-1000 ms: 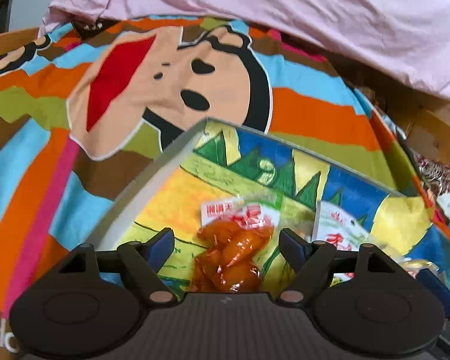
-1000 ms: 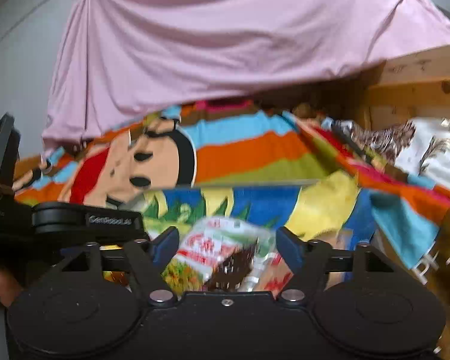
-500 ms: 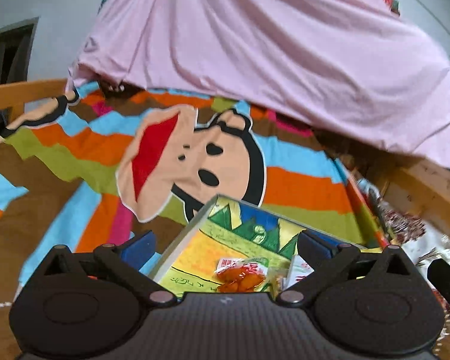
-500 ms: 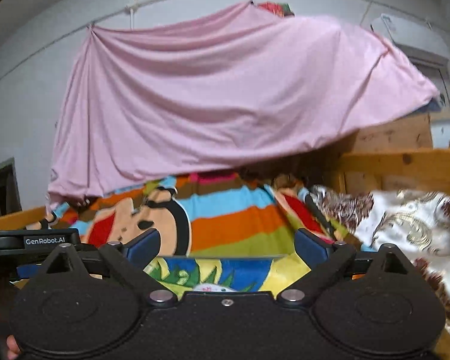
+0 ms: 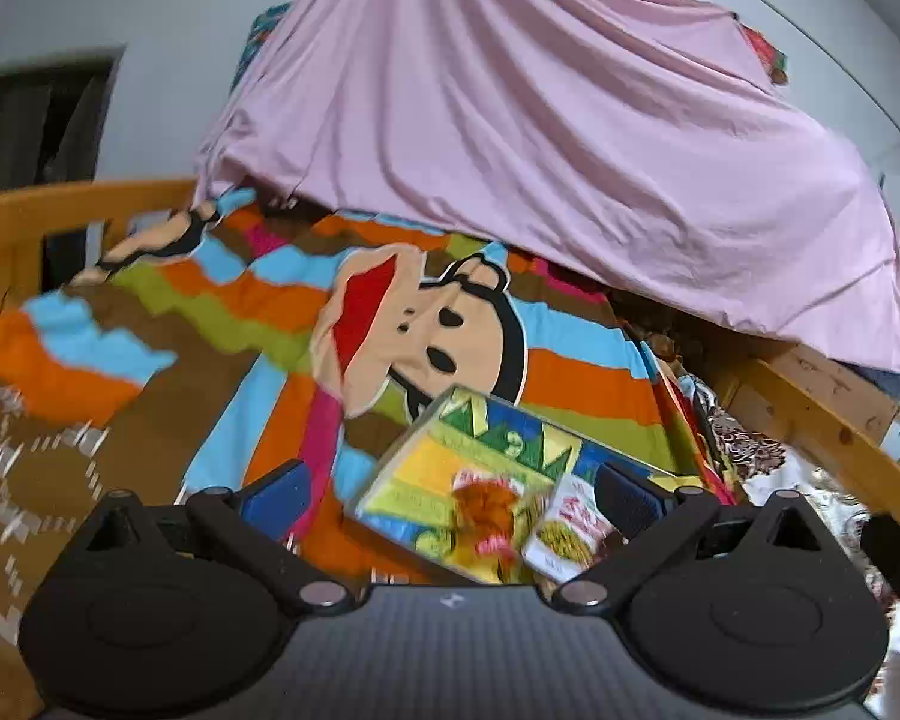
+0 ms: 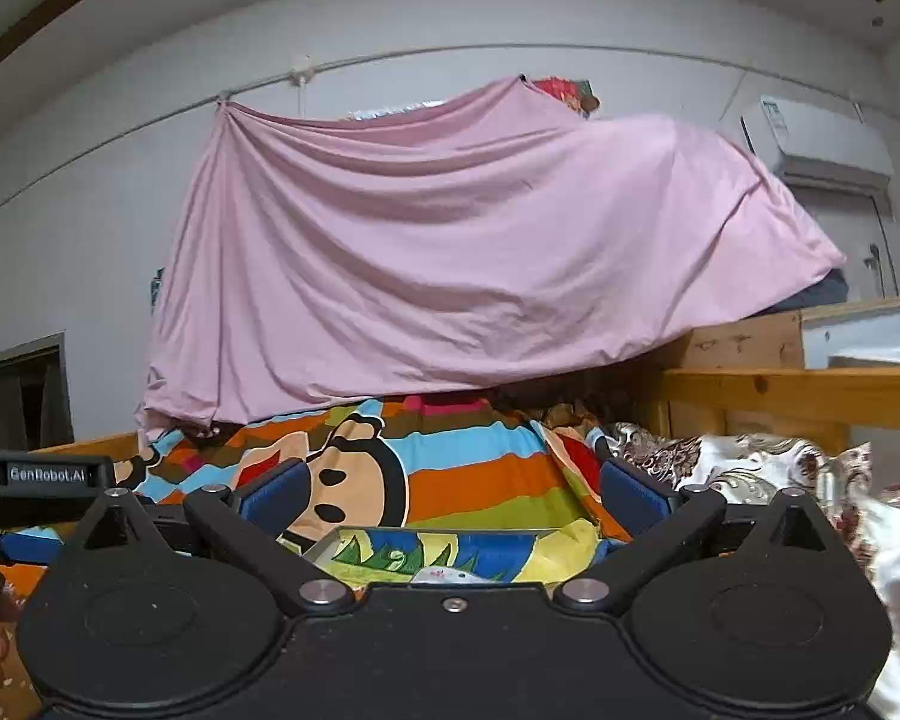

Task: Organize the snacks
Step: 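Withdraw both tools up from the tray toward the yellow bar and orange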

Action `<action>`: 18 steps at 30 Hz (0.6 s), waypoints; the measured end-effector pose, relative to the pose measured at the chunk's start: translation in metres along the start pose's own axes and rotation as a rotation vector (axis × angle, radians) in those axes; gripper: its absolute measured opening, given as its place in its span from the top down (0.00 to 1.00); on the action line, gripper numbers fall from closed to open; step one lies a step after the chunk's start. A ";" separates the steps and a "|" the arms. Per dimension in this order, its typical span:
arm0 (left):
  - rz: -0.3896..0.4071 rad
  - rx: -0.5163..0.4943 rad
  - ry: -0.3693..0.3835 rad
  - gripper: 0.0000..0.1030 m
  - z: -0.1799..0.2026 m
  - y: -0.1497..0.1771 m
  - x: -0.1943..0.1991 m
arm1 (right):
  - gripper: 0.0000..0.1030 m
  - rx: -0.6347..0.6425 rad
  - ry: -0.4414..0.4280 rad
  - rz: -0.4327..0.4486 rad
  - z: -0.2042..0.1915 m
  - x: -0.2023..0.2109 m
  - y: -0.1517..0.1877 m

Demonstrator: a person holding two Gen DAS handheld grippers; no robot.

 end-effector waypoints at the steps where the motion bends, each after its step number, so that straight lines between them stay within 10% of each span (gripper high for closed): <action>1: -0.009 0.010 0.002 0.01 -0.003 0.003 0.006 | 0.01 0.004 -0.003 -0.002 -0.002 0.009 0.001; 18: -0.060 -0.042 0.014 0.01 -0.045 0.049 0.088 | 0.01 0.031 -0.028 -0.129 -0.040 0.109 0.025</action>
Point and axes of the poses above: each gripper's, at about its wrist camera, not at the fingertips, and x roughly against the way its jaws point, z to its right, y to its underside, the point moved 4 cm from there along -x, roughly the way its jaws point, and after that the axes turned 1 degree about z, right-handed, at the moved point
